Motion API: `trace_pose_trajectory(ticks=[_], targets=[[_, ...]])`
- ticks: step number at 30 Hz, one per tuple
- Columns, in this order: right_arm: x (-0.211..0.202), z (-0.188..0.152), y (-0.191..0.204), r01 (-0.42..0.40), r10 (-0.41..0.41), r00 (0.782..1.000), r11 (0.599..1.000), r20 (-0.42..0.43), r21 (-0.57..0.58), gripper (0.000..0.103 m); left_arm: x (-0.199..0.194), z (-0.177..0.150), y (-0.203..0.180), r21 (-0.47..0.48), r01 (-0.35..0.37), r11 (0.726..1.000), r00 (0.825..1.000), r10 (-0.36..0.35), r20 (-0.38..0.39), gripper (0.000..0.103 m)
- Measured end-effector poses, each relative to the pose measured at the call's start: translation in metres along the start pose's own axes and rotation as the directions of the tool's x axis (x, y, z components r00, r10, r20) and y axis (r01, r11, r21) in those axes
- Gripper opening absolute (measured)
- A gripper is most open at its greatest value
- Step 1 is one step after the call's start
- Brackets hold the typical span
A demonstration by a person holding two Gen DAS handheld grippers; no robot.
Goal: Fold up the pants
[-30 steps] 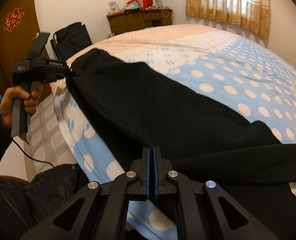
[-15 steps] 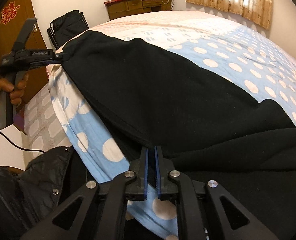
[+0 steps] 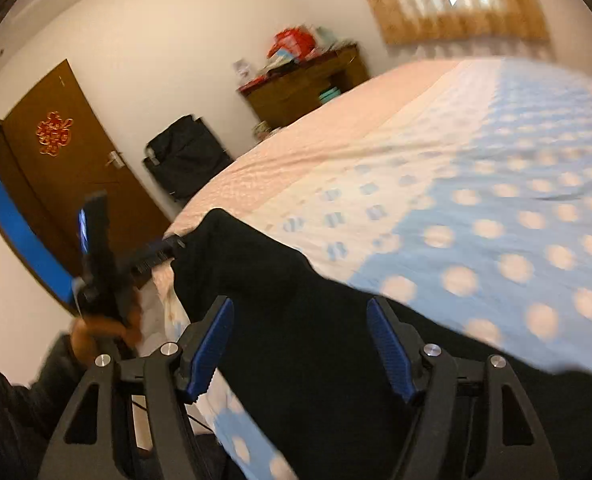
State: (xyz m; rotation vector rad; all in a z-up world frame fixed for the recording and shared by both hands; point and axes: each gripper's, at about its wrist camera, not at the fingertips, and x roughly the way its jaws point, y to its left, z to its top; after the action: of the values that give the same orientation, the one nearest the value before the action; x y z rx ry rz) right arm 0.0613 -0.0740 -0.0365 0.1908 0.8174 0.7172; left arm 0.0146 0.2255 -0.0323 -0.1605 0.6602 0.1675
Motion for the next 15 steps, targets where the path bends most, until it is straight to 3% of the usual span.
trace_pose_trajectory(ticks=[5, 8, 15], targets=[[0.064, 0.016, -0.006, 0.048, -0.055, 0.995, 0.996, -0.087, -0.074, 0.070, 0.027, -0.021, -0.008, -0.005, -0.043, 0.999, 0.997, 0.042, -0.069, 0.057], [0.088, 0.010, -0.013, 0.022, -0.030, 0.986, 0.998, -0.162, -0.052, 0.070, 0.022, -0.035, -0.012, 0.068, -0.106, 0.992, 0.994, 0.107, -0.018, 0.055], [0.069, -0.013, 0.011, -0.072, 0.068, 0.978, 0.997, -0.197, -0.013, 0.070, 0.010, -0.053, -0.011, 0.091, -0.145, 0.985, 0.989, 0.141, 0.045, 0.060]])
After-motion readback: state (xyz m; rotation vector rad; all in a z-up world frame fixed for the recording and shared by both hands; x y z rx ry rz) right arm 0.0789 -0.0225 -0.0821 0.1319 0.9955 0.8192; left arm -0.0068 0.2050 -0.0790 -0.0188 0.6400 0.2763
